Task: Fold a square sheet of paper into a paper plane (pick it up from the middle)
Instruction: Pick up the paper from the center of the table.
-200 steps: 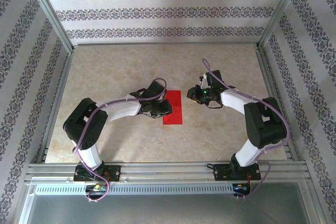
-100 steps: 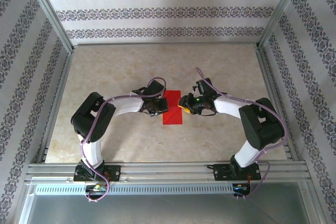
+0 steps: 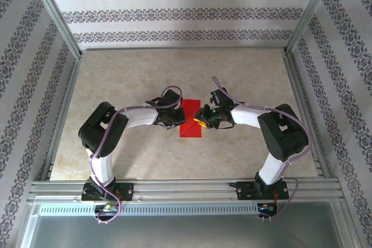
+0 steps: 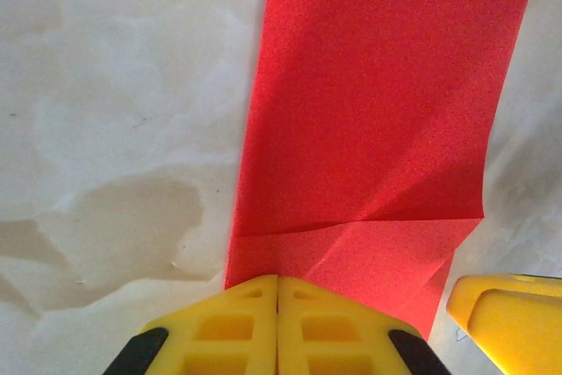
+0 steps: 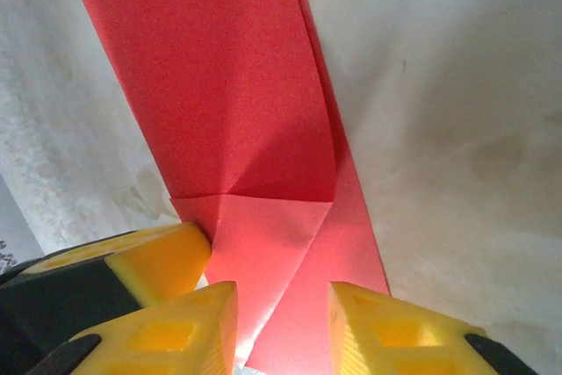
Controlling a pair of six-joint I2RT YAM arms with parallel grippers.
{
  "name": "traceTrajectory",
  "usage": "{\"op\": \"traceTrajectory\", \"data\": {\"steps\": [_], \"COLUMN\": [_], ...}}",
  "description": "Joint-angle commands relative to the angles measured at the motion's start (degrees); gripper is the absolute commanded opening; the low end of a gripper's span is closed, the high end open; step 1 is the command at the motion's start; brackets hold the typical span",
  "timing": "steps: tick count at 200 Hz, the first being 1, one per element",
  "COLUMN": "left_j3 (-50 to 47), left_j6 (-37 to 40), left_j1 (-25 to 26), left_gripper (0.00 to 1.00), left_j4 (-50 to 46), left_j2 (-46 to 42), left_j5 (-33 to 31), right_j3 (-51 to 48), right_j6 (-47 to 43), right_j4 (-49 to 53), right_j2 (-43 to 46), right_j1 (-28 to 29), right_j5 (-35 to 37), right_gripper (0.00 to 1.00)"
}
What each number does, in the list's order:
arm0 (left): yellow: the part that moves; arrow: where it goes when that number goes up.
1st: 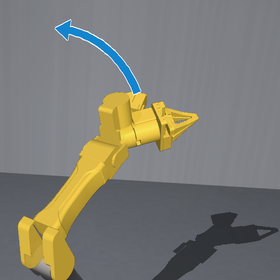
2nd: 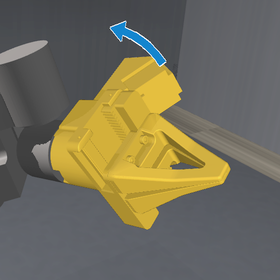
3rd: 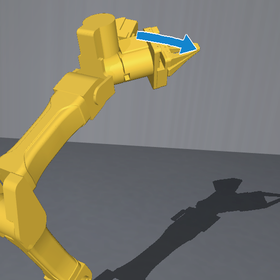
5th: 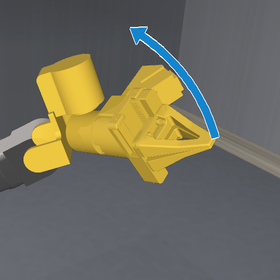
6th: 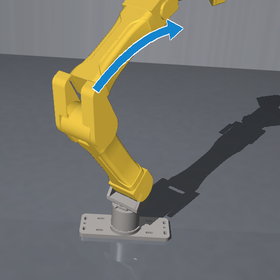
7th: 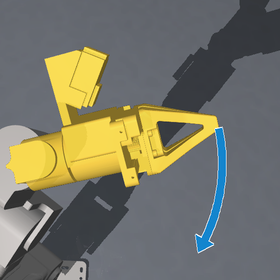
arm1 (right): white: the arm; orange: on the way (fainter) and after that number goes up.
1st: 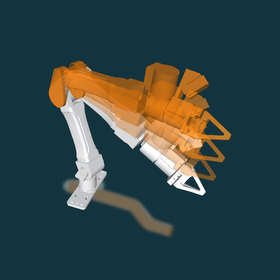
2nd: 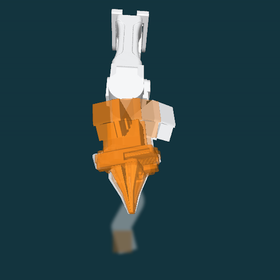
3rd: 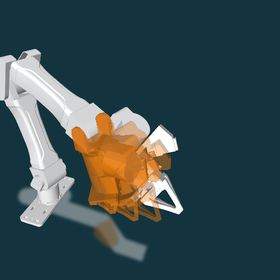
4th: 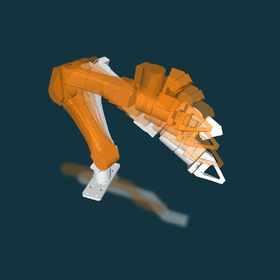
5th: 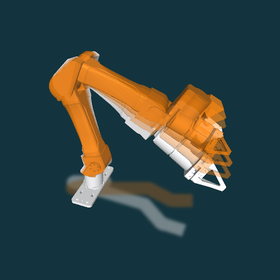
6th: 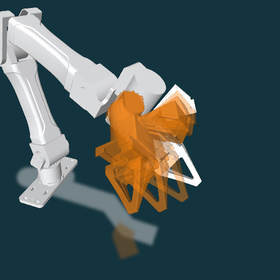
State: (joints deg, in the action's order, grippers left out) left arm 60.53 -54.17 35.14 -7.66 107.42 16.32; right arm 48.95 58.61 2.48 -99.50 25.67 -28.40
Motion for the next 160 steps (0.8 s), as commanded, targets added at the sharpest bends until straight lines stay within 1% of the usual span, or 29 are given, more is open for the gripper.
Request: {"op": "traceTrajectory", "data": {"steps": [1, 65, 101, 139, 160], "left_j3": [-1.8, -2.3, -2.4, -2.5, -2.5], "left_j6": [-1.3, -1.5, -1.6, -1.6, -1.6], "left_j1": [-0.5, -0.5, -0.5, -0.5, -0.5], "left_gripper": [0.08, 0.07, 0.07, 0.08, 0.07], "left_j4": [-0.5, -0.1, -0.1, -0.3, -0.4], "left_j2": [1.4, 1.5, 1.5, 1.5, 1.4], "left_j5": [-0.7, -0.3, -0.2, -0.2, -0.2], "right_j3": [2.2, 3.2, 3.6, 3.9, 4.0], "right_j6": [1.0, 0.8, 0.7, 0.2, 0.3], "right_j4": [1.7, 2.6, 2.1, 1.0, 0.4], "right_j2": [-1.3, -2.7, -3.7, -4.0, -4.3], "right_j1": [0.7, 1.2, 1.4, 1.6, 1.7], "right_j5": [2.0, 2.9, 2.0, 0.7, 0.0], "right_gripper": [0.33, 0.33, 0.33, 0.27, 0.27]}}
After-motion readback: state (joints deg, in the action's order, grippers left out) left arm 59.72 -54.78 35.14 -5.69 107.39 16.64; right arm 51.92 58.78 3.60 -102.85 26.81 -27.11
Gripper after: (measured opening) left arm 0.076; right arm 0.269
